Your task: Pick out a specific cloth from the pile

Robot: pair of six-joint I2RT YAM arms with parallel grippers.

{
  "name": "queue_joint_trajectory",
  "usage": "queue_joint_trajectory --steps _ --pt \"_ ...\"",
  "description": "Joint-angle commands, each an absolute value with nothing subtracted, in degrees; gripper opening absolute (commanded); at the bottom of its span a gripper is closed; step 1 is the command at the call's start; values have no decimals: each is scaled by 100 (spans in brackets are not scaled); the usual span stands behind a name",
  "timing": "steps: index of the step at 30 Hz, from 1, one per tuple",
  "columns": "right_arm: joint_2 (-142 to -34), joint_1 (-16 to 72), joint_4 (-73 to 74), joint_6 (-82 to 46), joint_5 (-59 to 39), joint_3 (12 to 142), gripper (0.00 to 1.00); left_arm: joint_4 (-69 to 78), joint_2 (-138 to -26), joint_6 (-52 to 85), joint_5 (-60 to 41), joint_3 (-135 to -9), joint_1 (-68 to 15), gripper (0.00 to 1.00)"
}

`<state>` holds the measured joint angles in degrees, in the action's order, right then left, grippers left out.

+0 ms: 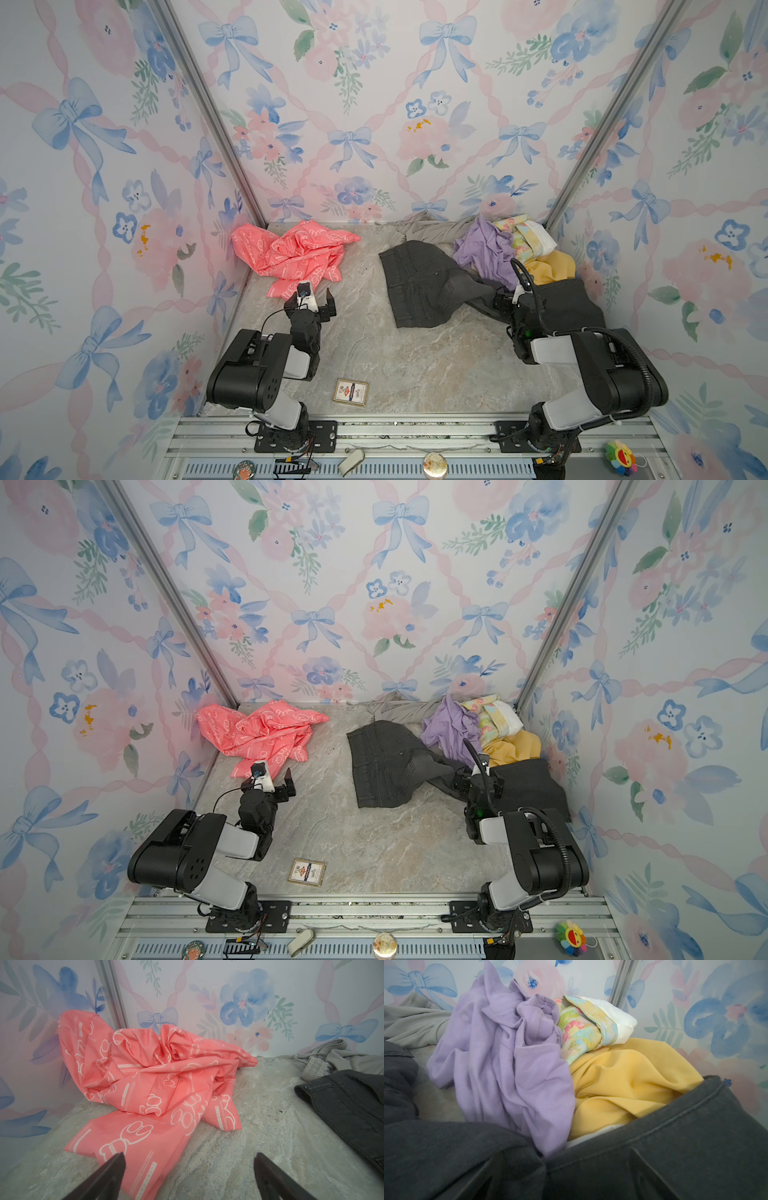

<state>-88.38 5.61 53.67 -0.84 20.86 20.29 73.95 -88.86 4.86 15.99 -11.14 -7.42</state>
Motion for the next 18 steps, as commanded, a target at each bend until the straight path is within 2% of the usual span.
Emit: queue_joint_trajectory --steps 1,18 --pt "-8826 506 5237 -154 1833 2179 97 7665 -8899 357 1519 -1113 -712 98" --pt "-8912 549 5484 -101 1916 2127 97 7664 -8889 344 1582 -1112 -747 98"
